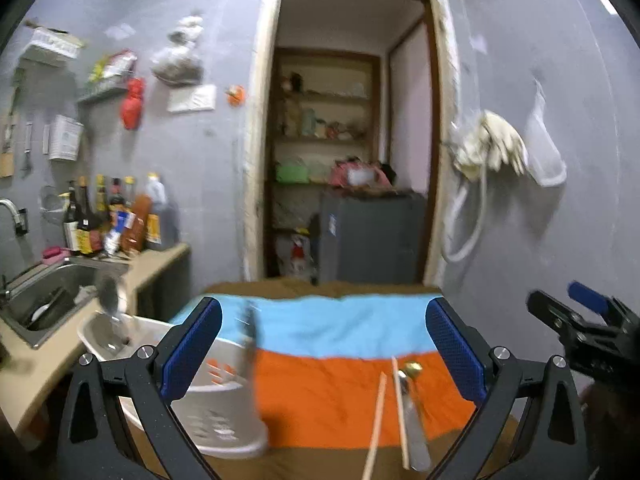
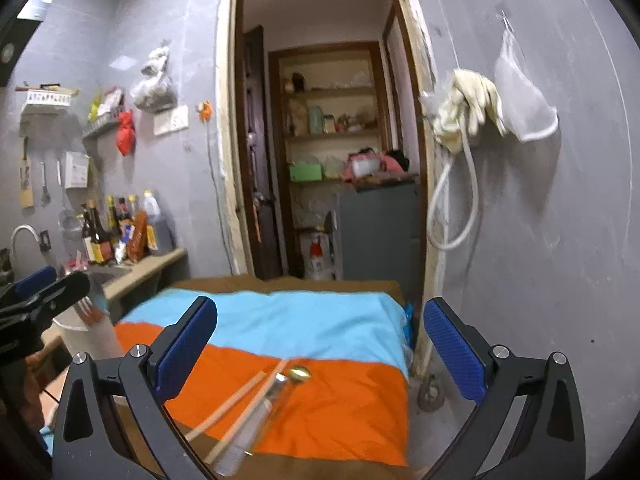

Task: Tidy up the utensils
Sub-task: 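Release the chopstick and fork into the caddy with both tools, then grasp a wooden chopstick with the left tool while the right tool grasps the gold spoon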

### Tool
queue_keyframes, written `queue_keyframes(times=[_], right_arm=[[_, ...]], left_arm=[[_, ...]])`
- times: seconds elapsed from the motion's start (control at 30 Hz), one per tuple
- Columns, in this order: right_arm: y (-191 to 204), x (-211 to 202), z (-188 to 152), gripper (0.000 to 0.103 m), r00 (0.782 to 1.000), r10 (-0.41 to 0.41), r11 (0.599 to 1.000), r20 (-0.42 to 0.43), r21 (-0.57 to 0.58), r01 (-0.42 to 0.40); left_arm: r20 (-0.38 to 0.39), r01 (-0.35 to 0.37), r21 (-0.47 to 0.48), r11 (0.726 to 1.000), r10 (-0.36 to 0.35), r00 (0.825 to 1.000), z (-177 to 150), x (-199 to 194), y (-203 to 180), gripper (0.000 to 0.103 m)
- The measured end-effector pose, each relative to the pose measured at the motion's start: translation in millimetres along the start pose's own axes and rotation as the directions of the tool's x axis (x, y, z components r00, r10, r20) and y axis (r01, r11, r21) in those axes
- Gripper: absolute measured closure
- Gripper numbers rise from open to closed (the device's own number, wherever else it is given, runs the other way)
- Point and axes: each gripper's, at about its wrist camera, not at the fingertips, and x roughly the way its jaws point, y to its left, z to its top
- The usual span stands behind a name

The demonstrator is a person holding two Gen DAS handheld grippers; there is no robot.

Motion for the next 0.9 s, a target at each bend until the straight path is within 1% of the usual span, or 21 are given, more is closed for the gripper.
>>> queue_keyframes(times=[0.13, 0.3, 0.43, 0.5, 0.53, 0.57, 0.6, 0.63, 0.67, 0.7, 0.73, 0.77, 0.8, 0.87, 0.9], right_arm=[[-19.9, 13.8, -10.5, 0.0, 0.999, 0.016, 1.0, -0.048, -0.001, -0.017], [-39.2, 40.8, -24.0, 0.0, 0.991, 0.064, 0.998, -0.114, 0.023, -0.062], [-47.9, 66.5, -34.1, 0.0, 0.977, 0.111, 0.993, -0.18, 0.045, -0.105], [-51.6, 78.5, -38.5, 0.001, 0.969, 0.137, 0.99, -0.207, 0.061, -0.127], [-52.7, 84.7, -40.2, 0.005, 0.965, 0.144, 0.989, -0.221, 0.065, -0.133], [-53.1, 89.4, -41.6, 0.01, 0.96, 0.152, 0.988, -0.234, 0.071, -0.14], [-53.6, 95.4, -43.4, 0.013, 0.954, 0.165, 0.986, -0.249, 0.081, -0.149], [-53.7, 101.0, -45.4, 0.016, 0.948, 0.174, 0.984, -0.265, 0.09, -0.155], [-53.1, 105.3, -47.2, 0.017, 0.943, 0.184, 0.982, -0.278, 0.097, -0.163], [-51.9, 110.7, -49.6, 0.019, 0.935, 0.199, 0.979, -0.294, 0.105, -0.176], [-50.4, 115.9, -51.9, 0.024, 0.927, 0.206, 0.978, -0.313, 0.108, -0.18], [-48.9, 120.6, -53.9, 0.029, 0.919, 0.216, 0.975, -0.33, 0.113, -0.189], [-47.6, 127.5, -56.8, 0.029, 0.905, 0.232, 0.972, -0.357, 0.122, -0.201], [-44.9, 138.3, -62.0, 0.039, 0.884, 0.253, 0.967, -0.394, 0.132, -0.218], [-42.7, 144.6, -64.8, 0.042, 0.871, 0.256, 0.967, -0.419, 0.128, -0.222]], left_arm=[[-0.077, 0.035, 0.054, 0.998, -0.031, 0.997, -14.9, 21.3, -24.3, 0.003], [-0.144, 0.052, 0.104, 0.993, -0.037, 0.989, -35.1, 46.4, -45.5, 0.003], [-0.232, 0.056, 0.131, 0.99, -0.025, 0.973, -51.4, 76.2, -56.8, 0.004], [-0.277, 0.054, 0.12, 0.991, -0.019, 0.961, -59.0, 92.0, -56.5, 0.008], [-0.308, 0.053, 0.107, 0.993, -0.018, 0.951, -63.7, 101.6, -55.3, 0.009], [-0.333, 0.05, 0.098, 0.994, -0.015, 0.943, -67.3, 108.6, -54.4, 0.014], [-0.358, 0.047, 0.088, 0.995, -0.012, 0.934, -70.6, 115.6, -52.5, 0.02], [-0.387, 0.046, 0.077, 0.996, -0.013, 0.922, -74.9, 123.7, -50.5, 0.022], [-0.417, 0.046, 0.066, 0.997, -0.014, 0.909, -78.9, 131.2, -48.2, 0.028], [-0.452, 0.049, 0.054, 0.997, -0.02, 0.892, -83.7, 140.1, -46.0, 0.035], [-0.477, 0.054, 0.045, 0.998, -0.026, 0.878, -86.9, 144.9, -43.8, 0.038], [-0.515, 0.062, 0.032, 0.998, -0.036, 0.856, -91.5, 152.6, -41.6, 0.046], [-0.546, 0.064, 0.023, 0.998, -0.041, 0.837, -95.4, 159.0, -40.7, 0.059], [-0.599, 0.067, -0.002, 0.998, -0.055, 0.799, -102.4, 171.0, -36.7, 0.068], [-0.614, 0.073, -0.014, 0.997, -0.066, 0.787, -104.2, 174.1, -34.6, 0.069]])
